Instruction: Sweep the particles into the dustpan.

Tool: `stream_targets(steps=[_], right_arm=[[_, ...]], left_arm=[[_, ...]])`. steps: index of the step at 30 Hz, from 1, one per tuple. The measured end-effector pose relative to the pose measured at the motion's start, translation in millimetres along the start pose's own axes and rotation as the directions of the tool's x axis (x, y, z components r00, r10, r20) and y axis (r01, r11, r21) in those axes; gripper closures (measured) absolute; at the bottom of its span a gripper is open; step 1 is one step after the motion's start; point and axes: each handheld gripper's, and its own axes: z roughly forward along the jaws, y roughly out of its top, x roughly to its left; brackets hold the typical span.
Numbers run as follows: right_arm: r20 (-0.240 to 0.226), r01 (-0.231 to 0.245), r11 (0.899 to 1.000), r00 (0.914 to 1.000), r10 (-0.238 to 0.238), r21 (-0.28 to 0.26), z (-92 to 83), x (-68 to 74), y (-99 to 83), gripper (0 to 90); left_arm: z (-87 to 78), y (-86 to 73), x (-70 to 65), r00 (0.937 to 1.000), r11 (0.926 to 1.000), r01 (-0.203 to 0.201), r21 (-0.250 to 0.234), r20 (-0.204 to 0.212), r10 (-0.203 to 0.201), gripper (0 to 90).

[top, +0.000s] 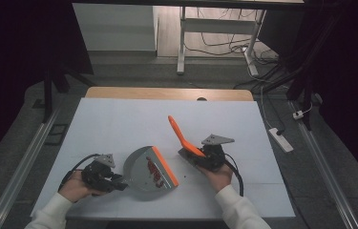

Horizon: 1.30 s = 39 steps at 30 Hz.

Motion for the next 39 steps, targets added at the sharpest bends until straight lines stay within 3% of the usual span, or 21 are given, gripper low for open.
stream_targets(steps=[10,17,27,29,31,32,35,39], right_arm=[[0.031,-0.006,0.999,0.9995,0.005,0.043,-2.9,14.6,-16.4,70.0],[-0.007,-0.028,0.998,0.9996,0.028,0.056,-6.2,27.8,-21.7,70.0],[-0.054,-0.012,0.999,0.9984,0.014,0.049,-0.3,53.1,-23.4,69.8],[-0.089,-0.033,0.999,0.9954,0.036,0.034,-0.7,53.8,-22.4,70.0],[-0.139,-0.084,0.996,0.9864,0.089,0.037,0.8,54.8,-22.8,70.0],[-0.145,-0.082,0.996,0.9857,0.086,0.035,1.4,56.2,-22.2,70.0],[-0.130,-0.046,0.999,0.9905,0.046,0.002,-2.2,55.6,-17.1,70.0],[-0.084,-0.054,0.998,0.9952,0.050,-0.044,-14.0,40.5,-12.4,70.0]], left_arm=[[5.8,6.6,-10.2,0.9998,0.9998,-0.017,0.010,0.008,0.017,62.1],[9.8,10.5,-14.4,0.9998,0.9998,-0.016,0.012,0.012,0.016,62.1],[12.6,11.0,-15.3,0.9998,0.9997,-0.014,0.018,0.014,0.013,62.1],[13.0,11.0,-15.3,0.9998,0.9998,-0.013,0.017,0.015,0.013,62.1],[13.4,11.1,-15.5,0.9998,0.9998,-0.012,0.018,0.013,0.012,62.1],[13.3,10.9,-15.4,0.9998,0.9998,-0.012,0.017,0.014,0.011,62.1],[13.7,10.3,-15.0,0.9998,0.9999,-0.010,0.013,0.015,0.010,62.1],[15.1,9.8,-15.1,0.9999,1.0000,-0.007,0.001,0.010,0.007,62.1]])
